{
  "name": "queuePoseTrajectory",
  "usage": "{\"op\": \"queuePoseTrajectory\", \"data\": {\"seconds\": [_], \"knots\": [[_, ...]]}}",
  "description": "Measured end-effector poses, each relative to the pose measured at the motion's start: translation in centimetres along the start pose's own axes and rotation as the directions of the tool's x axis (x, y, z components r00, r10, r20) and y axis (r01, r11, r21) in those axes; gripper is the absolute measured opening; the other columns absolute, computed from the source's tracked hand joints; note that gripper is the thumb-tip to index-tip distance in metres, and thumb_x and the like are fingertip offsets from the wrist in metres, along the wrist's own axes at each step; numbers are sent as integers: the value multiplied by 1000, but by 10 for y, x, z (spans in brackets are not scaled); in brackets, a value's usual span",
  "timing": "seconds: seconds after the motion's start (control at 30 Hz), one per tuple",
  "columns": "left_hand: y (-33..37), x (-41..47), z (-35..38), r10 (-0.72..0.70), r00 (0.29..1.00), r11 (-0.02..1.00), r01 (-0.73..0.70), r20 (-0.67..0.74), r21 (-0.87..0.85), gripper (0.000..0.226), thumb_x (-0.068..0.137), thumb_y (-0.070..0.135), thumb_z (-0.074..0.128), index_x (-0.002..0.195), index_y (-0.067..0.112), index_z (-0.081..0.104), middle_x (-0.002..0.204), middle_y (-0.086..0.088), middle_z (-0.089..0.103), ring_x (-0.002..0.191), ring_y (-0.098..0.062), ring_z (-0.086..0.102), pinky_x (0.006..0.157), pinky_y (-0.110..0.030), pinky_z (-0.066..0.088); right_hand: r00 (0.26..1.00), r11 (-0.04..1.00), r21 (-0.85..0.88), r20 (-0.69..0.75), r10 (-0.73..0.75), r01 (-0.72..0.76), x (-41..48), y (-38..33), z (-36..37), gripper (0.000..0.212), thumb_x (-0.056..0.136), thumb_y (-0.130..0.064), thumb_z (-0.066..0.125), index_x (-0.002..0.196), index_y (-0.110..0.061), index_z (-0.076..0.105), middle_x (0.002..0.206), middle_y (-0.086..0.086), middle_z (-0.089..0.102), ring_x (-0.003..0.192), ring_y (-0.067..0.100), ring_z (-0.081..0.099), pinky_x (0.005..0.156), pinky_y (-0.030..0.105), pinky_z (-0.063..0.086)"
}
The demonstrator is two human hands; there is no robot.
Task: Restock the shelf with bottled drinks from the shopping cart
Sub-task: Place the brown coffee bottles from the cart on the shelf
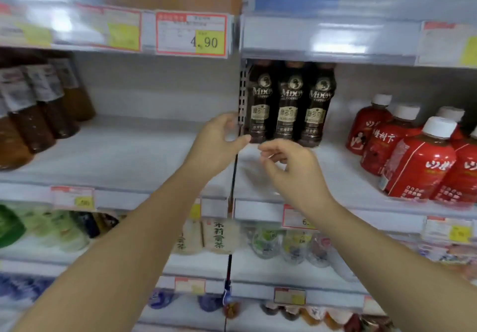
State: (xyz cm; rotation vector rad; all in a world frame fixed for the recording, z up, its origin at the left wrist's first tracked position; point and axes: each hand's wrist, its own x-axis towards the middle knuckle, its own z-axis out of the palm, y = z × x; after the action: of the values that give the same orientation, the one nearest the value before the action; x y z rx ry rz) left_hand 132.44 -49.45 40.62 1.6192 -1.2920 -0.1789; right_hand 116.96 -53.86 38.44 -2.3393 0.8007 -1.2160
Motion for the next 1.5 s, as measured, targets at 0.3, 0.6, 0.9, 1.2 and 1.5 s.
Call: {"op": "queuePoseTrajectory", "data": {"seconds": [0.3, 0.6, 0.9, 1.2, 1.5], "knots": [[-126, -204, -160, -164, 900, 965, 232, -404, 125, 24, 94, 18, 55, 117, 21, 60, 98, 17, 61, 86, 9, 56, 71, -9, 44, 844, 958, 229, 466, -263, 172, -76, -134, 198, 16, 87, -16, 60, 101, -20, 68, 96, -4, 67, 81, 13, 61, 74, 29, 50], [-295, -428, -261, -706, 443, 552, 833, -552, -38, 24, 91, 14, 55, 113, 22, 63, 104, 9, 66, 95, -8, 62, 81, -22, 49, 369, 965, 221, 893, -258, 139, -212, -203, 431, 19, 85, -15, 60, 103, -14, 67, 101, 7, 67, 89, 26, 63, 76, 39, 51], [-429, -557, -269, -880, 80, 163, 977, -468, -140, 33, 92, 20, 55, 125, 20, 54, 123, -1, 55, 110, -16, 54, 90, -27, 43, 12, 981, 65, 998, -69, 184, -328, -192, 598, 37, 88, -26, 59, 124, -21, 54, 117, 5, 62, 101, 24, 59, 83, 41, 52], [-526, -570, -294, -784, 46, 201, 962, -620, -184, 61, 89, 17, 58, 143, 20, 30, 144, -7, 28, 129, -25, 38, 100, -22, 29, 244, 961, 176, 943, -227, 214, -355, -189, 699, 59, 86, -25, 59, 140, -23, 35, 142, 4, 33, 128, 25, 35, 99, 42, 40], [-590, -575, -343, -804, -72, 147, 937, -590, -316, 58, 92, 30, 55, 144, 17, 32, 141, -8, 42, 127, -23, 43, 96, -26, 33, -22, 803, 330, 929, -369, 495, -373, -219, 764, 77, 80, -45, 64, 145, -33, 24, 144, 0, 35, 137, 24, 20, 112, 57, 6]]}}
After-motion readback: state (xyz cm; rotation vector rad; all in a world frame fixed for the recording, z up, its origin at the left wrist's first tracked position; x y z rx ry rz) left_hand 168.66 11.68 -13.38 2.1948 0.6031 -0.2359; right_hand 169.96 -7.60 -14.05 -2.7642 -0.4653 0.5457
